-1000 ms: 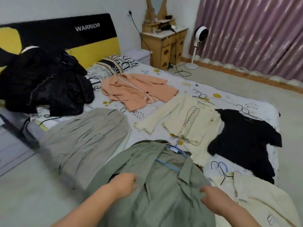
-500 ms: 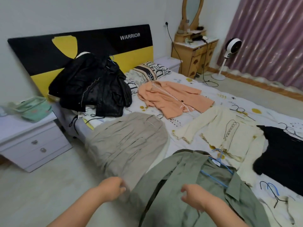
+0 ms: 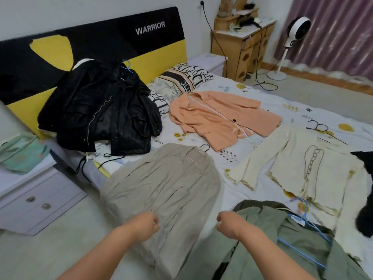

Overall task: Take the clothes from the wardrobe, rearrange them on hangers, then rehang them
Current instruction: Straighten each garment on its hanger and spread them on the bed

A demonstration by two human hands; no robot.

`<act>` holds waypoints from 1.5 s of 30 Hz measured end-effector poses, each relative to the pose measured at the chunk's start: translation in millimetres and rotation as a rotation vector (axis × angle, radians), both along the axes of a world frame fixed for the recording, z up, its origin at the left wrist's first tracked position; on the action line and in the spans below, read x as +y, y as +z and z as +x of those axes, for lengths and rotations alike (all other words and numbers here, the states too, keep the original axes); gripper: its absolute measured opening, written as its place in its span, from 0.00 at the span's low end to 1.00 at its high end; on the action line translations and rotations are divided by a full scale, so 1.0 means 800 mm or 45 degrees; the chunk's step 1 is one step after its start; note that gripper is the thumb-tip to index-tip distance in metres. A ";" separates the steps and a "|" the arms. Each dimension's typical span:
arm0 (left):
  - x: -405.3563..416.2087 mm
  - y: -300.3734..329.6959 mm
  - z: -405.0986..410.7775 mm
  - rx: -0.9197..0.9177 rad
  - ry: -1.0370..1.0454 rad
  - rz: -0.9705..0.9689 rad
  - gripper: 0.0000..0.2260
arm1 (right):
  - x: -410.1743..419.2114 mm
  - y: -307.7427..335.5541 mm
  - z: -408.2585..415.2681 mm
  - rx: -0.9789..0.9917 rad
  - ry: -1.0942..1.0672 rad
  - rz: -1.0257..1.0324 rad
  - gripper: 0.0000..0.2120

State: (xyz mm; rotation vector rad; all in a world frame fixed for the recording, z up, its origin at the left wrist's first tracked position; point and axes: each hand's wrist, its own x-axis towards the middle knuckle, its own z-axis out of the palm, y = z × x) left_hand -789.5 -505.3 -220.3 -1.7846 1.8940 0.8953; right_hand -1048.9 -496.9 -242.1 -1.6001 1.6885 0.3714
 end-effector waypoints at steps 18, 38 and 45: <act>-0.356 -0.219 0.062 -0.038 -0.396 0.033 0.18 | -0.271 -0.189 0.063 0.211 -0.484 0.059 0.18; -0.458 -0.400 0.085 -0.286 -0.453 0.034 0.35 | -0.367 -0.294 0.075 0.340 -1.069 -0.351 0.23; -0.477 -0.289 0.069 -0.051 -0.278 -0.164 0.23 | -0.320 -0.209 0.125 0.145 -1.172 -0.472 0.15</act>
